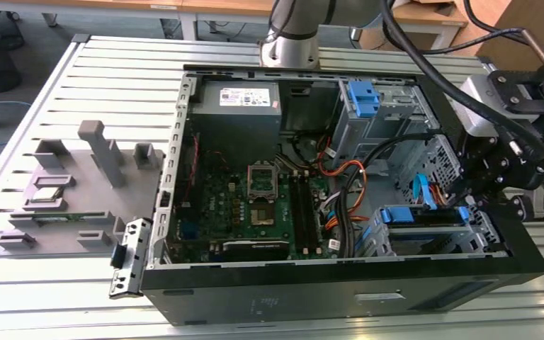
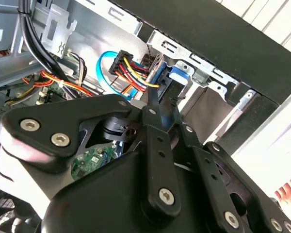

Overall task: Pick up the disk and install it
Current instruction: 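Insert the second disk wire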

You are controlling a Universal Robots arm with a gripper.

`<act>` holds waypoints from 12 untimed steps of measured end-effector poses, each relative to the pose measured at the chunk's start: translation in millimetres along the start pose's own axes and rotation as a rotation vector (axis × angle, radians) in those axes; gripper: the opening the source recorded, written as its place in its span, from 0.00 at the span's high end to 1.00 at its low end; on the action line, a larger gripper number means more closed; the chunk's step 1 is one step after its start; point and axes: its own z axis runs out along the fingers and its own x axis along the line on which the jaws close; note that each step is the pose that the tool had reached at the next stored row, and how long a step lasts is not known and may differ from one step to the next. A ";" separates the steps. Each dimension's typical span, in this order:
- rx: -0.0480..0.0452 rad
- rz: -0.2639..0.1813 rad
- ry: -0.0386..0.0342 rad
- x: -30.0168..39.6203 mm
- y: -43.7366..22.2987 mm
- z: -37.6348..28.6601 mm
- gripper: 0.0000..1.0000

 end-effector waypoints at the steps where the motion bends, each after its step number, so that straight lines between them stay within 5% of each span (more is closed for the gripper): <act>1: 0.0001 0.000 0.0006 0.0 0.0 -0.5 0.75; 6: 0.0001 0.000 0.0080 -0.3 0.5 -0.5 0.75; 12: 0.0004 -0.001 0.0428 -1.5 2.4 1.3 0.75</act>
